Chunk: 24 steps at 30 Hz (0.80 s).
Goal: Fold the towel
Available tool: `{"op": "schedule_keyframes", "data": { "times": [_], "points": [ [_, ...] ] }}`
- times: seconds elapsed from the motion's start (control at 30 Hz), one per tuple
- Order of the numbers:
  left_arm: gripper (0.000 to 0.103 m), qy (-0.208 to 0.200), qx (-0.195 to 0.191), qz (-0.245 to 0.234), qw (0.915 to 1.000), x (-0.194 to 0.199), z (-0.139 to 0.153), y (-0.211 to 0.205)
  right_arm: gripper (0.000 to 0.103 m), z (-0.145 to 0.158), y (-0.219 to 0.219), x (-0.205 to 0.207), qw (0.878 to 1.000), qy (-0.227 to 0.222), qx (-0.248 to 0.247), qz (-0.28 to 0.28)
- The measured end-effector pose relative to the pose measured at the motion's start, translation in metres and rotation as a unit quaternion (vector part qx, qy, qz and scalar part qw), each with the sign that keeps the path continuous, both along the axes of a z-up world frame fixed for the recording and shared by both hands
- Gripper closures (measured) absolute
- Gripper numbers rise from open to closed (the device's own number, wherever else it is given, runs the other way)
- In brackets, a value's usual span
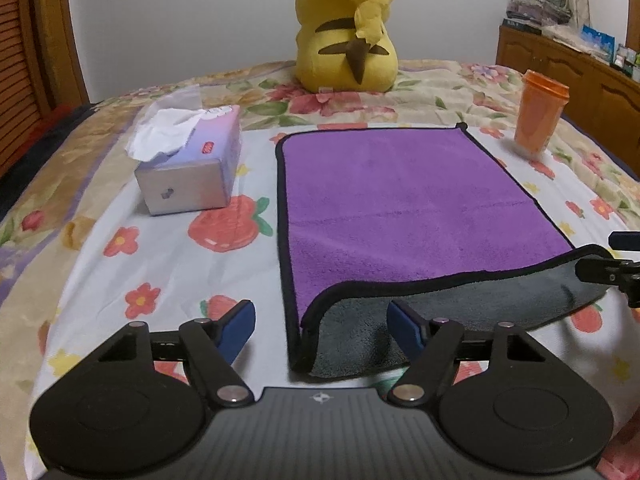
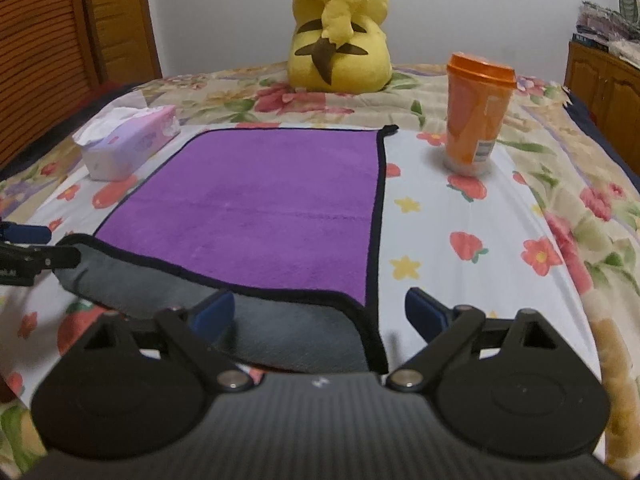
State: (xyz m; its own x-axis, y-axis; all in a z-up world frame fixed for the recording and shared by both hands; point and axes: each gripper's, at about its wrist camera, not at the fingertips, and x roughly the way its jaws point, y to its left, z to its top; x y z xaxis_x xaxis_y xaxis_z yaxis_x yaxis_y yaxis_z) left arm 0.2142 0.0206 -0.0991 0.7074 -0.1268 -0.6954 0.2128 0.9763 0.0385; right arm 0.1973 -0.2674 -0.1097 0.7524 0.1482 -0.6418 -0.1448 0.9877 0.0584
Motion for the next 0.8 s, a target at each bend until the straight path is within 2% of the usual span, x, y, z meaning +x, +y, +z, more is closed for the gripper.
{"op": "schedule_keyframes", "data": {
  "times": [0.13, 0.47, 0.7, 0.8],
  "points": [
    [0.028, 0.007, -0.001, -0.002, 1.0, 0.006, -0.005, -0.001, 0.012, -0.002, -0.001, 0.002, 1.0, 0.007, 0.004, 0.002],
    [0.05, 0.03, -0.031, -0.009, 0.999, 0.01, -0.009, 0.002, 0.013, -0.003, -0.009, 0.008, 0.999, 0.032, 0.024, 0.001],
    [0.053, 0.032, -0.035, -0.02, 0.9987, 0.007, -0.008, -0.003, 0.015, -0.004, -0.01, 0.011, 0.998, 0.054, 0.034, 0.016],
    [0.058, 0.032, -0.037, -0.023, 0.9985, 0.006, -0.007, -0.003, 0.015, -0.002, -0.01, 0.011, 0.997, 0.056, 0.038, 0.022]
  ]
}}
